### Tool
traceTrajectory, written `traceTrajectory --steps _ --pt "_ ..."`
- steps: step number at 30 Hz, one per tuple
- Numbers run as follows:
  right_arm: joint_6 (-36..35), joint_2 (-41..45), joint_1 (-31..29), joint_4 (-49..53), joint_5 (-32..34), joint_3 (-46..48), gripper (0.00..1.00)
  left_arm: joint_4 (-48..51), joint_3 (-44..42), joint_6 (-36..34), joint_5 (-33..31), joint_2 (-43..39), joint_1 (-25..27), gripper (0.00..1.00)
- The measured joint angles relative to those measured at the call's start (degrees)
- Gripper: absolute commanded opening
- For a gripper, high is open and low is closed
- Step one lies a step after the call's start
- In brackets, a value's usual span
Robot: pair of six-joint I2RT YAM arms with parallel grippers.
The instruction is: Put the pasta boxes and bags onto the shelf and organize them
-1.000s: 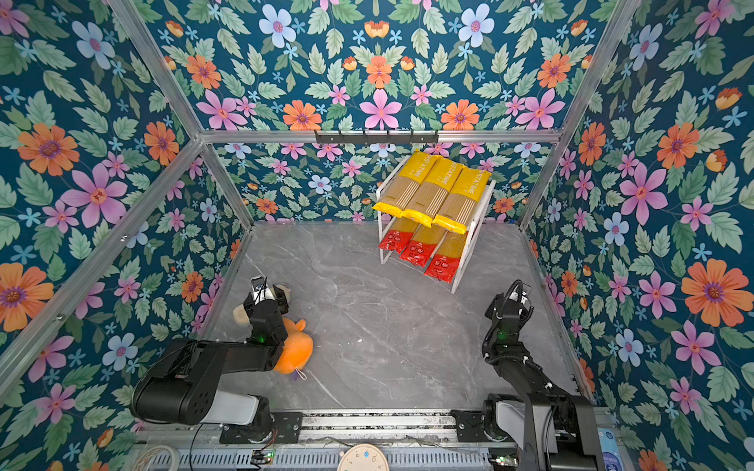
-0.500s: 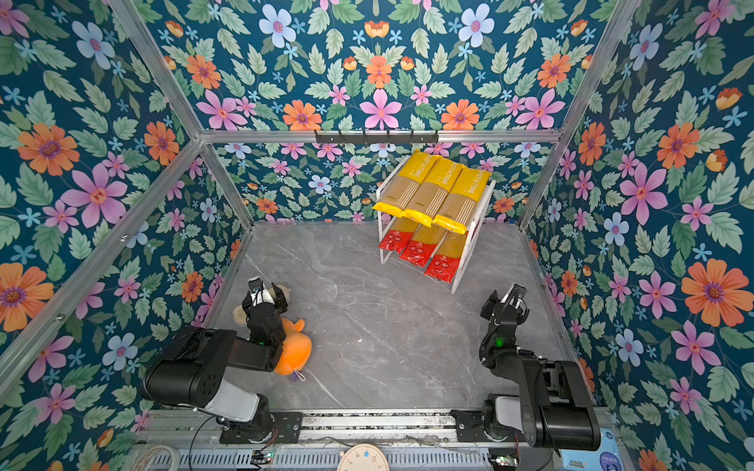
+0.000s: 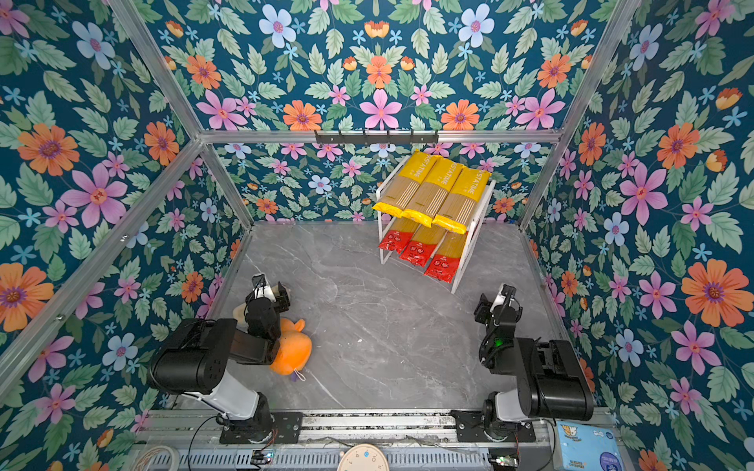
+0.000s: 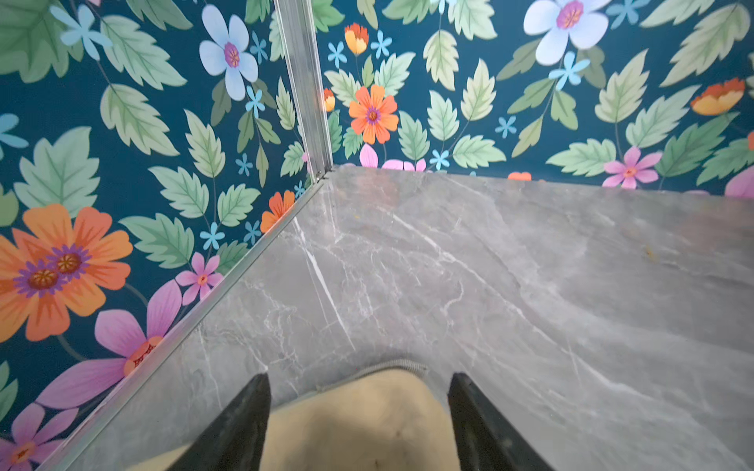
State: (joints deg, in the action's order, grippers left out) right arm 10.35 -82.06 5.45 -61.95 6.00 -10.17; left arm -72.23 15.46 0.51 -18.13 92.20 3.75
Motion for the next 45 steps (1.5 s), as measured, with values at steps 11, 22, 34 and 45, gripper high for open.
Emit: traceTrajectory --steps 11,22,34,45 --pt "-1.09 -0.33 -0.66 1.62 -1.29 -2.16 0.69 1.14 0.17 1.05 1.55 -0.22 -0.33 0.79" --pt "-1.49 -0.61 -1.25 1.99 -1.22 -2.93 0.75 1.14 0.17 1.07 1.68 -0.22 -0.33 0.99" --pt "-1.68 -0.70 -1.97 4.33 0.20 -4.02 0.83 1.14 0.13 1.27 1.68 -0.22 -0.33 1.00" --pt "-1.92 -0.70 -2.32 4.42 0.63 -4.17 0.99 1.14 0.13 1.27 1.68 -0.22 -0.33 1.00"
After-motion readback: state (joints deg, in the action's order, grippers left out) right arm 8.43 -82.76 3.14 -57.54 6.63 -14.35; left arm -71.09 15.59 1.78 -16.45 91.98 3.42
